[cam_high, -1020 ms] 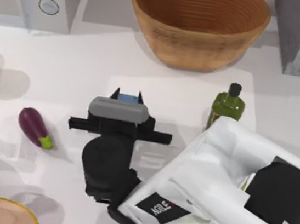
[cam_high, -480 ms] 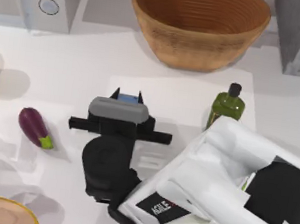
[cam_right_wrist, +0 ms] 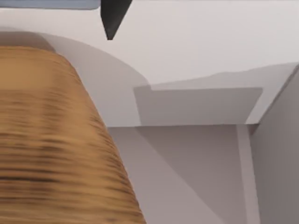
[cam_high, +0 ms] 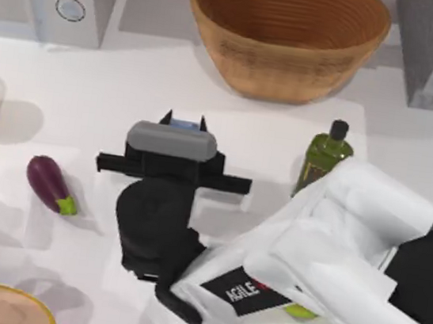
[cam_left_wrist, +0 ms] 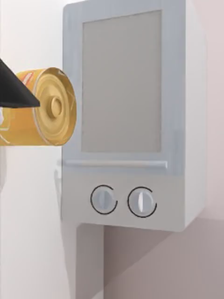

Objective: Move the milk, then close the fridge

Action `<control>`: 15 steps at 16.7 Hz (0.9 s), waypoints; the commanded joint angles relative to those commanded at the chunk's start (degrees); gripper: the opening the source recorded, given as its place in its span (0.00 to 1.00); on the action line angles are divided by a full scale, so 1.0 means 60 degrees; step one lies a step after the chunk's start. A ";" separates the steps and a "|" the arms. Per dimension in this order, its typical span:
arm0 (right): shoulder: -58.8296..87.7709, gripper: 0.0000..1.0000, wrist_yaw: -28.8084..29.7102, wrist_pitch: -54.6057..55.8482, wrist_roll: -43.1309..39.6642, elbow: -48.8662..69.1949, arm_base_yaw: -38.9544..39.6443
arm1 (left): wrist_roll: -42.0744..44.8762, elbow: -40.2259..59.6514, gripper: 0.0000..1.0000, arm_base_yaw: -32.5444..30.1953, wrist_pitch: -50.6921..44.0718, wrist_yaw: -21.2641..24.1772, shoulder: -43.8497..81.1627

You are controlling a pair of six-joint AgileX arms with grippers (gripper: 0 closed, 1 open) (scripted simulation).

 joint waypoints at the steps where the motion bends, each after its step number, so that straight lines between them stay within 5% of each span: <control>1: 0.0000 0.00 0.0000 0.0000 0.0000 0.0000 0.0000 | 0.0000 0.0000 1.00 0.0000 0.0000 0.0000 0.0000; 7: -0.1006 0.00 -0.0960 0.0187 0.0086 -0.0534 -0.0445 | 0.0000 0.0000 1.00 0.0000 0.0000 0.0000 0.0000; 15: -0.5597 0.00 -0.5250 0.0341 0.0140 -0.3967 -0.3894 | 0.0000 0.0000 1.00 0.0000 0.0000 0.0000 0.0000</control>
